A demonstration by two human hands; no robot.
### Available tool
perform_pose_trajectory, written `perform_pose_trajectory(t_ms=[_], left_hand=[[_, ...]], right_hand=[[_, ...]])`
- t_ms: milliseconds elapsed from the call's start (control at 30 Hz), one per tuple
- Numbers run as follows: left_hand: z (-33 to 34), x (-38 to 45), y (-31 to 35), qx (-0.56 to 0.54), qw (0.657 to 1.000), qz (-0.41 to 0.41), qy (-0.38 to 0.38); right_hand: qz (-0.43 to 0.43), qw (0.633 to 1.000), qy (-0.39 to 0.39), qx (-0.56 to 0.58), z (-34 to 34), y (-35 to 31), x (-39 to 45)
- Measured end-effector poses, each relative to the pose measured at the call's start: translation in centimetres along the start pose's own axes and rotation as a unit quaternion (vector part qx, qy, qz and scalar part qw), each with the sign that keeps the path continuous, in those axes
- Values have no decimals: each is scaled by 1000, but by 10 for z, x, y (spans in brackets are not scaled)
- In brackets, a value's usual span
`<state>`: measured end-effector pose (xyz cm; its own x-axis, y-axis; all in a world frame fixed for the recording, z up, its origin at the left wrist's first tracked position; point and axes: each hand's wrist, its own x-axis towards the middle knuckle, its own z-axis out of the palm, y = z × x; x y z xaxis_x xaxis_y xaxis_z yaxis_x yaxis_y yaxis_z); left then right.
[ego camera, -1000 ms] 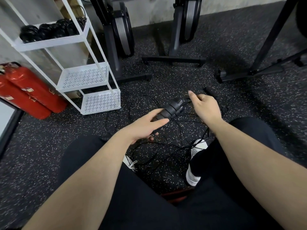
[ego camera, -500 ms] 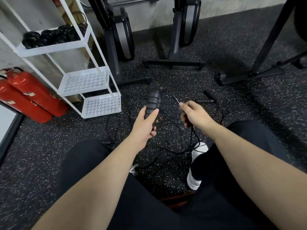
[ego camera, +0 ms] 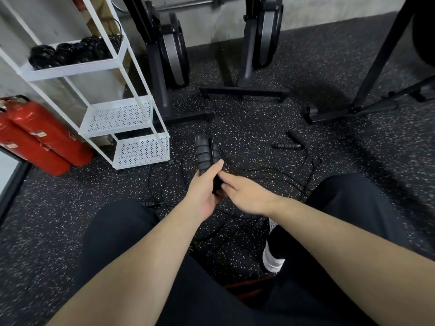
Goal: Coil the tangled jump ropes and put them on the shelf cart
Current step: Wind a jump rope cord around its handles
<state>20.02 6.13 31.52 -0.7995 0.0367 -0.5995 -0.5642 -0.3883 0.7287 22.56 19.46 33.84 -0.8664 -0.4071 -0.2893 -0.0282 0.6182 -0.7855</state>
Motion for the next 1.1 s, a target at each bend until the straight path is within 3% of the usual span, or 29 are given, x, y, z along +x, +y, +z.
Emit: perform_pose_trajectory(t_ms=[133, 300, 433, 567, 833, 1000, 1100], left_hand=[[-2, 2, 0, -14, 999, 0, 37], [-2, 7, 4, -44, 997, -11, 59], [-9, 4, 14, -39, 997, -48, 55], [-21, -12, 35, 5, 997, -77, 16], [-33, -27, 55, 16, 988, -130, -82], [-41, -24, 66, -42, 975, -157, -152], [-39, -31, 69, 34, 968, -138, -208]], right_hand=[[-27, 999, 14, -17, 3, 3, 1], [8, 990, 89, 106, 0, 8, 6], [38, 997, 2, 61, -13, 21, 0], [12, 991, -62, 116, -32, 32, -6], [40, 995, -44, 79, -53, 38, -8], [21, 990, -92, 108, -61, 45, -7], [55, 994, -64, 67, -62, 50, -6]])
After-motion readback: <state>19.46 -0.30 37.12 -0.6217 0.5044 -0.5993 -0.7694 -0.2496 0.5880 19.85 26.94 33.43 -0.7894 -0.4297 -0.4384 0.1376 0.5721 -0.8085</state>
